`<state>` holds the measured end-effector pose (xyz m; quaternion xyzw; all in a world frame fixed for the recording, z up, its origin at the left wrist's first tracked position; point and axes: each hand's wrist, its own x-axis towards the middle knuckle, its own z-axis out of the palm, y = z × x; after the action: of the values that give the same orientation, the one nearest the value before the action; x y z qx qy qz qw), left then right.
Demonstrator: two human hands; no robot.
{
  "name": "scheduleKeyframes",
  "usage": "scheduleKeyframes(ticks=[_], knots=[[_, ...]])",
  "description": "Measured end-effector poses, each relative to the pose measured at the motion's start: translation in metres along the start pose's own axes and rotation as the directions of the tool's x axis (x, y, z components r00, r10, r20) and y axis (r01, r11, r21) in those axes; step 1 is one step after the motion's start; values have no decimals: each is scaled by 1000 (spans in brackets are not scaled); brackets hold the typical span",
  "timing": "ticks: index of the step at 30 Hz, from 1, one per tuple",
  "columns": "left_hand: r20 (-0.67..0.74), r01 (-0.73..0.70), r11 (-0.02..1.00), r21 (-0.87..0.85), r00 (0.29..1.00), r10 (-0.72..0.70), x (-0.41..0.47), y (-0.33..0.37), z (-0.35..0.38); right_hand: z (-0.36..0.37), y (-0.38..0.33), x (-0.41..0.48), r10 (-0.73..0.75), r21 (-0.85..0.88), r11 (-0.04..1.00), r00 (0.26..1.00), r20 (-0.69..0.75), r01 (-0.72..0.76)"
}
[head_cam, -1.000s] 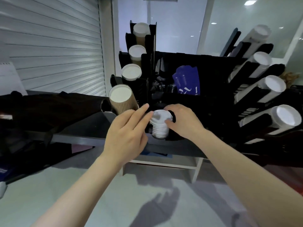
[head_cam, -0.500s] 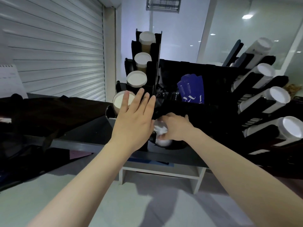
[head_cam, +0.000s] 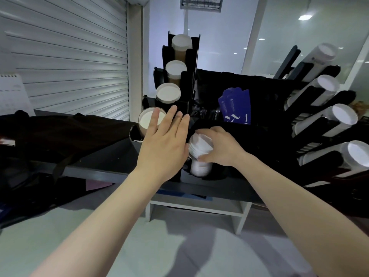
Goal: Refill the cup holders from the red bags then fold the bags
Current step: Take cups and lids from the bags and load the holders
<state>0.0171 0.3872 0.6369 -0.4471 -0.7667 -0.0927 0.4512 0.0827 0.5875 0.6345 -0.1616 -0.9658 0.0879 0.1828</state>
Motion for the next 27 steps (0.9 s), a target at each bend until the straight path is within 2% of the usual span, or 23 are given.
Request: scheduleKeyframes(ticks=[3,8,12,14,17,21,27], knots=[[25,11,1000,10,1000,-11,0,1,-3,-8,3,-2,0,171,985,993,-116,20],[-39,-10,998,59,999,13,-3,8,-9,-35,10,-10,15,254,966,966,-258,53],[-192,-120,990,-78,976,103,-11,22,-9,-51,29,-29,71,276,961,950,-305,17],[-210,-215,964,-157,961,180,-15,34,-4,-54,41,-39,98,275,961,942,-321,-6],[-78,-259,940,-224,966,248,-18,53,10,-49,57,-52,128,291,956,948,-290,-41],[154,-160,954,-253,967,204,-28,66,33,-30,69,-63,99,309,951,969,-226,-25],[218,-127,956,-264,958,188,-28,69,61,-30,74,-53,118,182,978,989,-91,-100]])
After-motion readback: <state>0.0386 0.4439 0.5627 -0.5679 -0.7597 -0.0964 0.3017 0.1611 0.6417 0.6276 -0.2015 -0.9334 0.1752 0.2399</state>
